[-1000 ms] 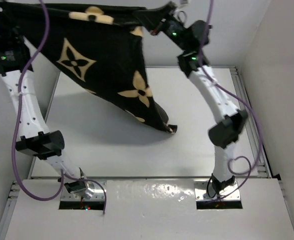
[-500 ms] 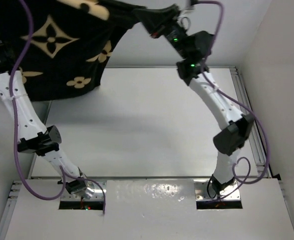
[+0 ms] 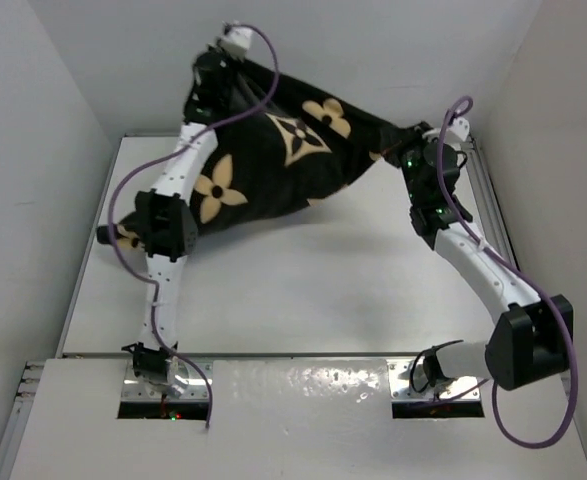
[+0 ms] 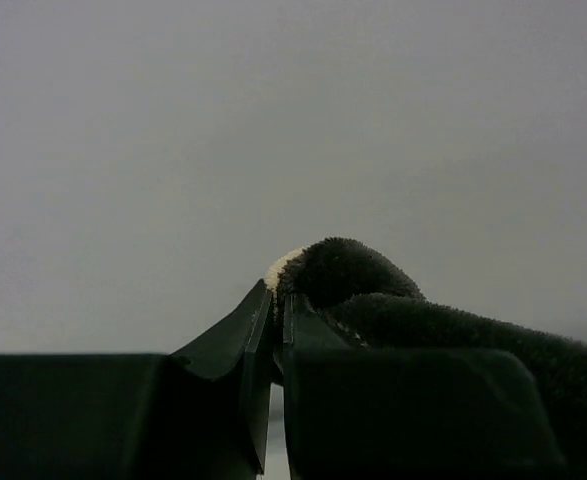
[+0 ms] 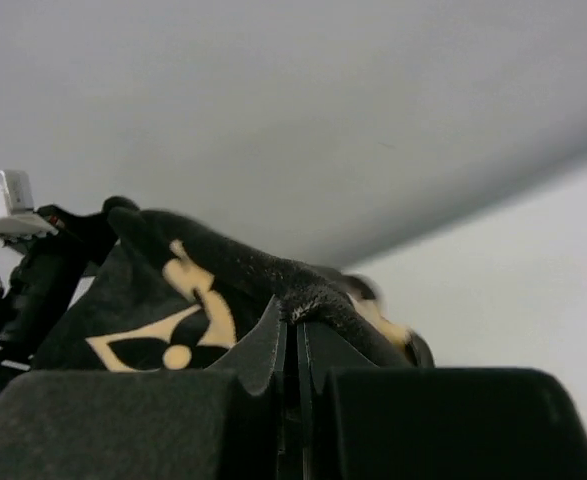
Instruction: Put the pillow into the pillowcase
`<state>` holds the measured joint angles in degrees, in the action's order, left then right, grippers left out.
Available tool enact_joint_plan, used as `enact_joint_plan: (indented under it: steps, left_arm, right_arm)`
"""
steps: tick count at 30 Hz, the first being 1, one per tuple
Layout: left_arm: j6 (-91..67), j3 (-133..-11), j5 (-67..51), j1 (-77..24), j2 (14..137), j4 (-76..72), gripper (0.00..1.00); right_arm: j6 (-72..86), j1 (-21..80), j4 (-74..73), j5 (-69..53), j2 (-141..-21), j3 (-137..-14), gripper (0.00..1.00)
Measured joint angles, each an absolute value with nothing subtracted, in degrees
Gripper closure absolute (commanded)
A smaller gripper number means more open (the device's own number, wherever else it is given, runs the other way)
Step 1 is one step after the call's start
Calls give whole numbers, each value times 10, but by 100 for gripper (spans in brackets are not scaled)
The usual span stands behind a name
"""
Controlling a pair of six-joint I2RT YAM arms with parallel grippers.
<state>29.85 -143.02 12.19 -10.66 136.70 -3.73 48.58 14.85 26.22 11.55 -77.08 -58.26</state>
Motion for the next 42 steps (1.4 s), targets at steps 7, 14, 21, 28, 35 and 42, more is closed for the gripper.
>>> enact_joint_plan:
  steps: [7, 14, 21, 28, 35, 42]
  left_arm:
    - [251, -1388, 122, -186, 1457, 68, 93]
    - [220, -1346, -6, -249, 1416, 164, 0]
    - [236, -1462, -209, -233, 1342, 366, 0]
    - [291, -1426, -211, -194, 1117, 438, 0]
    - [331, -1003, -98, -118, 970, 402, 0]
    - [336, -806, -76, -88, 1107, 423, 0]
  right_arm:
    - [525, 77, 85, 200, -722, -474, 100]
    - [583, -49, -7, 201, -688, -361, 100]
    - [545, -261, 23, 83, -728, -345, 100]
    - [552, -289, 205, -103, -864, -448, 17]
    - [473, -273, 114, -201, -874, -514, 1]
    - [412, -288, -29, -188, -761, -398, 1]
